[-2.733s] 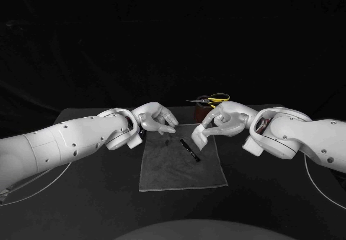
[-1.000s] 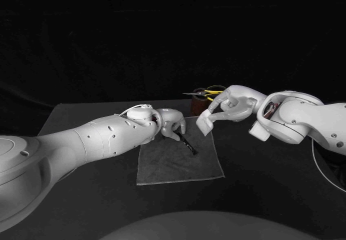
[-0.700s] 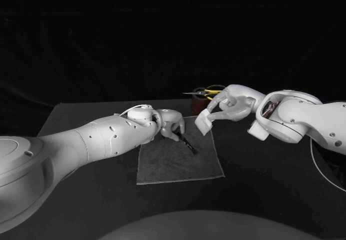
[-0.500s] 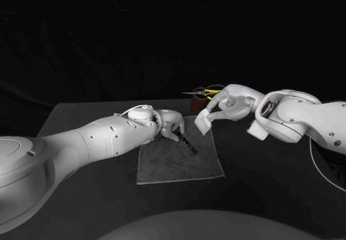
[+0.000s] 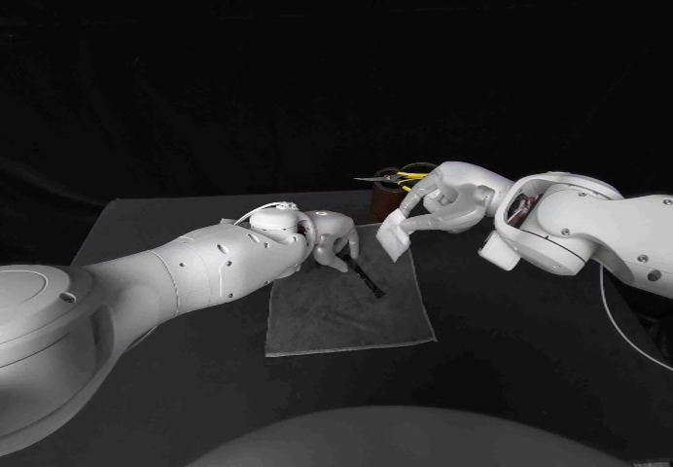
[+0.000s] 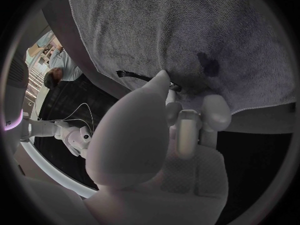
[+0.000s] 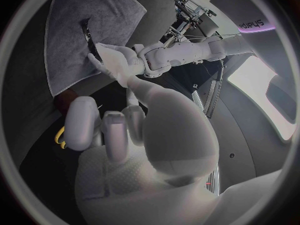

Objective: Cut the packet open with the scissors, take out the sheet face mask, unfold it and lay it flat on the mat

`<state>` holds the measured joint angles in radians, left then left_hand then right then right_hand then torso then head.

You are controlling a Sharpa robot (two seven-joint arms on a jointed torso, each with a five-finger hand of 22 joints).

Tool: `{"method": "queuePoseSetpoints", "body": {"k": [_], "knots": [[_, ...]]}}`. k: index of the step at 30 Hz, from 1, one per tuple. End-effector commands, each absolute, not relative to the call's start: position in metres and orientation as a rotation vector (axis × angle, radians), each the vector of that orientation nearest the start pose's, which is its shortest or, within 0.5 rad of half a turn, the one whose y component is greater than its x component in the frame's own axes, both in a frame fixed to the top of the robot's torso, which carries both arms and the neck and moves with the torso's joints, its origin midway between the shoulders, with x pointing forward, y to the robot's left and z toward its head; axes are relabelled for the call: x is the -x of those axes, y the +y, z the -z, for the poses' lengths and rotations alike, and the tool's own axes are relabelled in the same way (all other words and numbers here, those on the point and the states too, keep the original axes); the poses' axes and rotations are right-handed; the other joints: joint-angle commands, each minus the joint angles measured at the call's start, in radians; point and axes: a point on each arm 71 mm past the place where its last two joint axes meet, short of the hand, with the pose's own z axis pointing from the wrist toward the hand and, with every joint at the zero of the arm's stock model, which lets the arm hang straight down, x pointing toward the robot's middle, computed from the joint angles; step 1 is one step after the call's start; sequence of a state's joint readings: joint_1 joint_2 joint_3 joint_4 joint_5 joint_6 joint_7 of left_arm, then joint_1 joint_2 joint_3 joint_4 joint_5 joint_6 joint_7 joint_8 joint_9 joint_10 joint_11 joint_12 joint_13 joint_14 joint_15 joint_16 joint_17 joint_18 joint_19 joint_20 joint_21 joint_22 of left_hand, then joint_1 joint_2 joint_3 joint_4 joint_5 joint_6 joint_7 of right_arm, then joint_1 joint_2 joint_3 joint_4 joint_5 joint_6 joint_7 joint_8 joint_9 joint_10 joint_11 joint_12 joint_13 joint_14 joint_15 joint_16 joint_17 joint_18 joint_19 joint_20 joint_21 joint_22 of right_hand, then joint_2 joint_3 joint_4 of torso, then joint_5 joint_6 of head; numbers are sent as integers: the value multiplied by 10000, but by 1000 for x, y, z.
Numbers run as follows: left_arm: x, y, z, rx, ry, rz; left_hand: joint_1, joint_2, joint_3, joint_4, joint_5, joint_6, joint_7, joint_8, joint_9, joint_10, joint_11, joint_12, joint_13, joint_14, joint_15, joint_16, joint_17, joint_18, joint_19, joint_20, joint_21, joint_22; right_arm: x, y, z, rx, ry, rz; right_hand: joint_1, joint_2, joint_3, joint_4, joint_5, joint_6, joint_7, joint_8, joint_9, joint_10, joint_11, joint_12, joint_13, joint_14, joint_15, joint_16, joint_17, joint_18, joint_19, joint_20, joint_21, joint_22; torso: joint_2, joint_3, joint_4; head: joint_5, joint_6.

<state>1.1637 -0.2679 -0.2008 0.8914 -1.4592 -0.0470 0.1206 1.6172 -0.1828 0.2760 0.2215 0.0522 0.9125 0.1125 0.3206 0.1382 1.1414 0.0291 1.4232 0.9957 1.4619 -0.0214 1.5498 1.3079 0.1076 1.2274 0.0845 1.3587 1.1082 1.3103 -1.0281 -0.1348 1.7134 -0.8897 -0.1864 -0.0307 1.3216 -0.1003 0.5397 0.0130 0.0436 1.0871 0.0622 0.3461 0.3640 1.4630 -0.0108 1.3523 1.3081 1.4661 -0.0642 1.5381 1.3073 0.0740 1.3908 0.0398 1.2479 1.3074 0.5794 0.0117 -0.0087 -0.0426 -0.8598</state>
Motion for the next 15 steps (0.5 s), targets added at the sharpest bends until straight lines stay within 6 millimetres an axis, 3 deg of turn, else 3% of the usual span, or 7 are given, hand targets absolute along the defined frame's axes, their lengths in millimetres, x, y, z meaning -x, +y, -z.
{"method": "queuePoseSetpoints", "body": {"k": [1, 10, 15], "knots": [[-523, 65, 298, -5396, 20026, 6902, 48, 139, 221, -84, -33, 457, -41, 232, 151, 113, -45, 50, 57, 330, -62, 60, 900, -88, 145, -19, 96, 127, -449, -232, 166, -2627, 18940, -9696, -17, 87, 72, -5, 50, 54, 14, 92, 313, 289, -14, -2, 1180, 929, -69, 27, 2149, 38, -69, 2, -47, 714, -7, 1, 10, -9, -10], [-524, 65, 295, -5304, 19449, 7099, 58, 204, 841, -363, -33, 1048, -155, 467, 262, 375, -166, 39, 282, 531, -182, 91, 1315, -148, 377, -124, 273, 441, -449, -231, 166, -2638, 18937, -9697, -17, 87, 72, -5, 50, 54, 14, 92, 313, 289, -14, -2, 1180, 929, -69, 27, 2149, 38, -69, 2, -47, 714, 2, -15, 11, -12, 0], [-524, 64, 293, -5251, 19183, 7266, -85, 208, 1184, -488, -34, 1149, -160, 497, 292, 363, -181, -30, 204, 570, -203, 93, 1393, -163, 424, -163, 318, 513, -450, -232, 166, -2653, 18927, -9682, -17, 87, 72, -5, 50, 54, 14, 92, 313, 289, -14, -2, 1180, 929, -69, 27, 2149, 38, -69, 2, -47, 714, -4, -3, 16, 3, 8]]}}
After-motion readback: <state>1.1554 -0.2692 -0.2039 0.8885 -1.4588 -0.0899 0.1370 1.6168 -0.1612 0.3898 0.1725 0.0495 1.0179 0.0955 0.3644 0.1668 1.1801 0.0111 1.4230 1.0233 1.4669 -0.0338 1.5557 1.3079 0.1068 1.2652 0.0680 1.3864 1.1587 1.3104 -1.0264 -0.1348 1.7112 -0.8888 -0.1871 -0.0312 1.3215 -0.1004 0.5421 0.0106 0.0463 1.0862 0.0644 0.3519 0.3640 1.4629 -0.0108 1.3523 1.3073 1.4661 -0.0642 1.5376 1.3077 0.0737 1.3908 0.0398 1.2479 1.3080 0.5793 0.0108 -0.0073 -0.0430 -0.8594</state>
